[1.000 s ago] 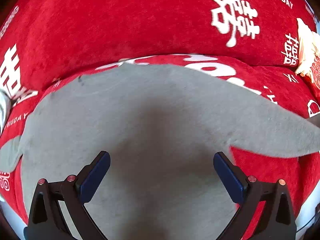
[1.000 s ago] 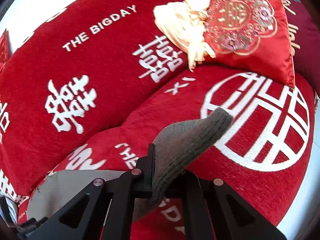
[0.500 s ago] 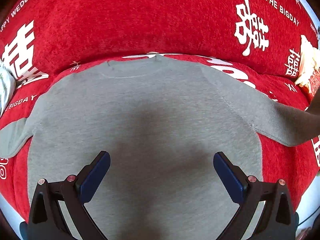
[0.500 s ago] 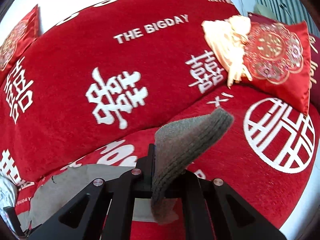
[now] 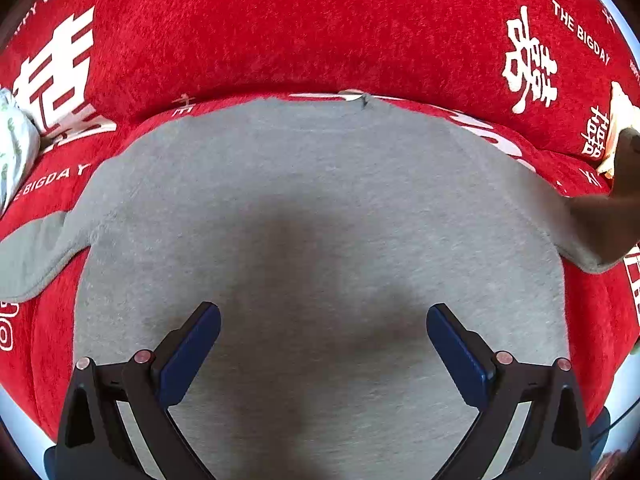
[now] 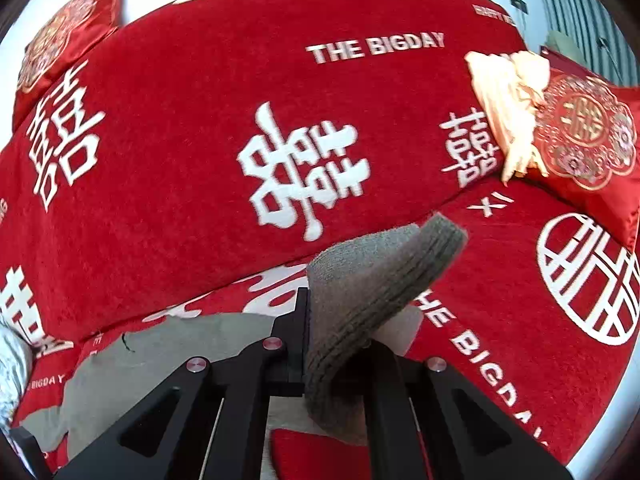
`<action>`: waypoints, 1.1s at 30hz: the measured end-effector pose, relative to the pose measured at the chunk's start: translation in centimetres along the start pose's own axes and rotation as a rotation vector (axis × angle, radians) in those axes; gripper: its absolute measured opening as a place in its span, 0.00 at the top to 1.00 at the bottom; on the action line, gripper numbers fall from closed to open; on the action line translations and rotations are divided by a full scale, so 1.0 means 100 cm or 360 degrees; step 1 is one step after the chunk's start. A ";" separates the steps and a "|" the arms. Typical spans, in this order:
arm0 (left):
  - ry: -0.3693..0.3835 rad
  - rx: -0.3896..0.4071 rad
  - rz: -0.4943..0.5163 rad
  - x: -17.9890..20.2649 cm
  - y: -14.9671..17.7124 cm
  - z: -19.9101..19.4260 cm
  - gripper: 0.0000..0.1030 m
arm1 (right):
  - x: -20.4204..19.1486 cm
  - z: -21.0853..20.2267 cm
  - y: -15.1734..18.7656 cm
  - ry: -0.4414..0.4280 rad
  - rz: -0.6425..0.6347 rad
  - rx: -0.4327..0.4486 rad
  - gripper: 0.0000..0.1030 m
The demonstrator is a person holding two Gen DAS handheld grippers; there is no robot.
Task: Fold small clothes
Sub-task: 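Lift the sleeve with the right gripper and carry it across the sweater body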
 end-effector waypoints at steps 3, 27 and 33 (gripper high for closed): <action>0.0023 -0.0013 -0.0019 -0.009 0.001 0.000 0.00 | -0.023 0.004 -0.001 -0.0002 -0.0048 -0.0011 0.95; 0.0073 0.0029 -0.0154 -0.082 0.000 -0.025 0.00 | -0.238 0.043 0.046 -0.0208 -0.0484 -0.0138 0.95; 0.0075 0.0062 -0.0198 -0.100 -0.001 -0.037 0.00 | -0.282 0.041 0.060 -0.0301 -0.0573 -0.0145 0.95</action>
Point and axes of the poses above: each gripper's, at about its wrist camera, not at the fingertips, and z roughly the way its jaws point, x to its right, y to its underside, the point moved 8 cm from there along z, roughly the way its jaws point, and after that the axes turned 9 degrees about -z, right-handed, at the moved point
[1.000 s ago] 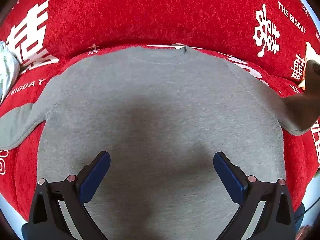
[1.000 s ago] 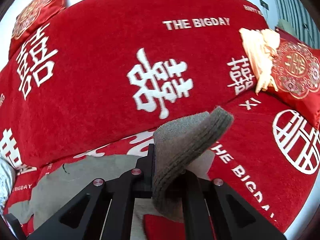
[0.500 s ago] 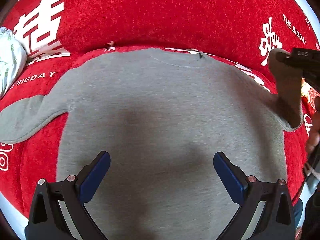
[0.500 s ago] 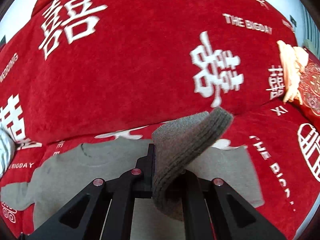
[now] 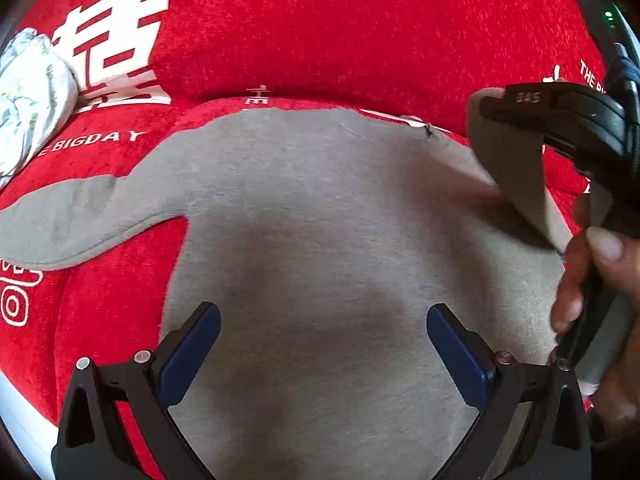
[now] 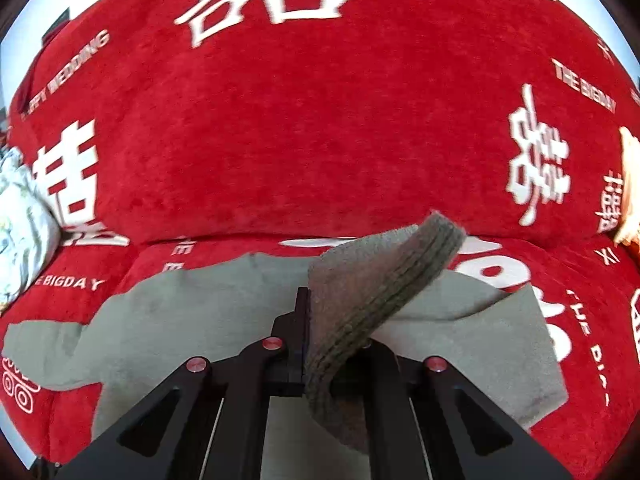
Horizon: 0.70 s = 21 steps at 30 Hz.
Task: Fold small clothes
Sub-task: 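Lift the sleeve with the right gripper and carry it across the sweater body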
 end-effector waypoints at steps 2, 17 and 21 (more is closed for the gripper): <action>0.0002 0.0011 -0.0019 -0.006 -0.002 -0.004 0.00 | -0.014 0.002 -0.001 -0.0032 -0.0025 -0.0005 0.95; 0.0003 0.0080 -0.0145 -0.046 -0.004 -0.028 0.00 | -0.092 0.009 0.024 -0.0230 -0.0195 -0.0075 0.95; -0.0008 0.0073 -0.0165 -0.054 -0.001 -0.027 0.00 | -0.105 0.012 0.033 -0.0273 -0.0214 -0.0099 0.95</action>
Point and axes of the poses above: each gripper's, at about its wrist camera, not at the fingertips, and z roughly the way its jaws point, x to its right, y to its underside, the point moved 8 cm from there along z, roughly the way its jaws point, and after that the axes turned 9 degrees about -z, right-handed, at the moved point
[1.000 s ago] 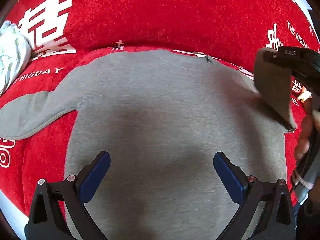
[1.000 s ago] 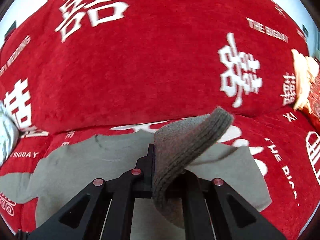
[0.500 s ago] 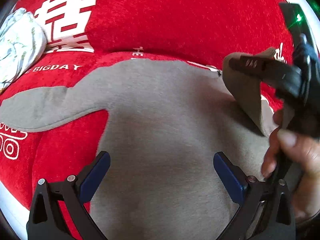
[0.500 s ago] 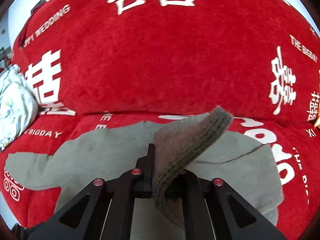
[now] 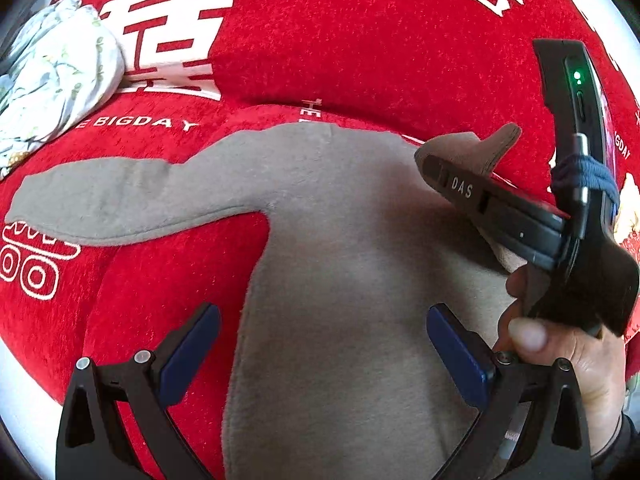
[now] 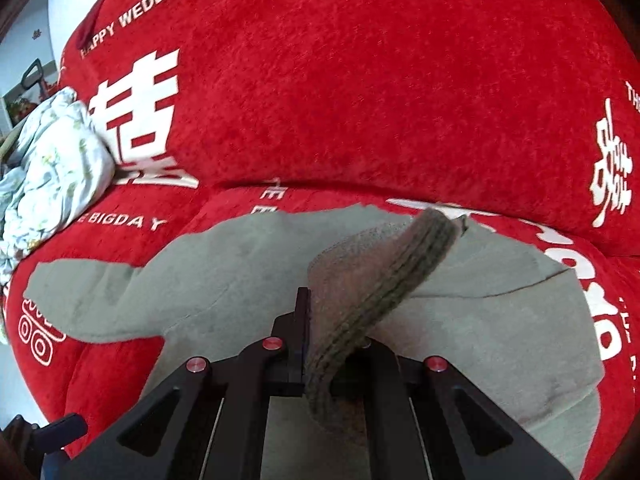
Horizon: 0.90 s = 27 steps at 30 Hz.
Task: Fold small clothes
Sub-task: 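Lift the sleeve with the right gripper and carry it across the sweater body, then lay the sleeve on the sweater body and open the right gripper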
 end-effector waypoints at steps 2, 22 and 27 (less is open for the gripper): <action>-0.0008 0.0002 0.0001 -0.003 0.001 0.000 0.00 | -0.006 0.003 0.005 -0.0030 -0.0006 -0.0020 0.95; -0.0042 0.0040 -0.0070 -0.024 0.000 -0.015 0.00 | -0.028 0.026 0.045 -0.0204 0.0040 -0.0137 0.72; -0.0050 0.0064 -0.0096 -0.026 -0.005 -0.022 0.00 | -0.018 0.001 0.031 -0.0344 0.0094 -0.0009 0.21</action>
Point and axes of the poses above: each gripper's, at about its wrist camera, not at the fingertips, and z roughly the way its jaws point, x to its right, y to its underside, the point moved 8 cm from there along z, roughly the way its jaws point, and after that the axes turned 9 degrees about -z, right-handed, at the moved point
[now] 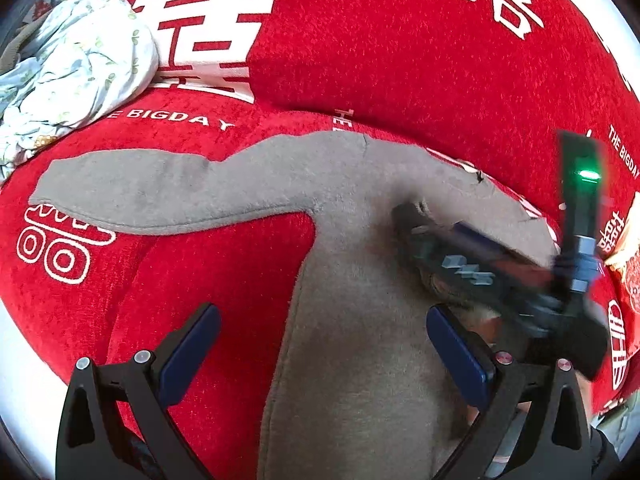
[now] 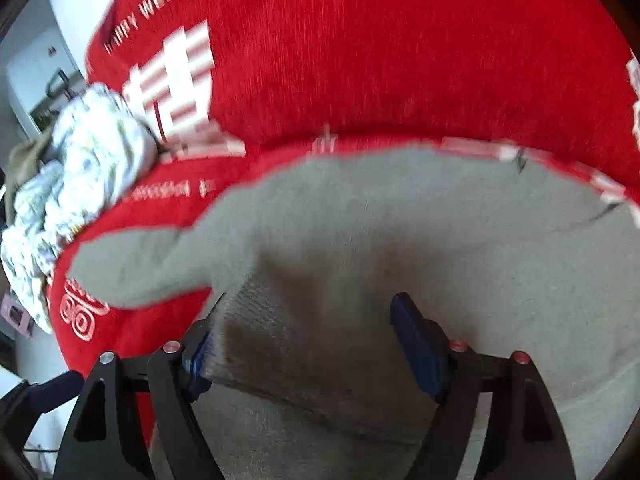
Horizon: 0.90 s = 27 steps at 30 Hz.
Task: Fold small clothes
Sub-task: 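Lay the sleeve on the sweater body and open the right gripper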
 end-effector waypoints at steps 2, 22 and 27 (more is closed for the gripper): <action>0.0000 0.0007 -0.0008 0.001 -0.003 -0.001 0.00 | 0.010 -0.021 -0.011 -0.0061 0.0015 0.0078 0.21; -0.0142 -0.0181 0.0437 0.139 0.018 0.114 0.00 | 0.224 -0.062 0.064 0.0623 0.0226 -0.0164 0.22; -0.0152 -0.0091 0.0414 0.122 0.012 0.103 0.00 | 0.206 -0.071 0.056 0.0678 0.0146 -0.0108 0.21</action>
Point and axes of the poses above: each gripper's, at about its wrist camera, not at the fingertips, and z roughly the way its jaws point, x to its right, y to its underside, the point moved 8 cm from there along z, roughly the way its jaws point, and after that the axes turned 9 degrees about -z, right-handed, at the moved point
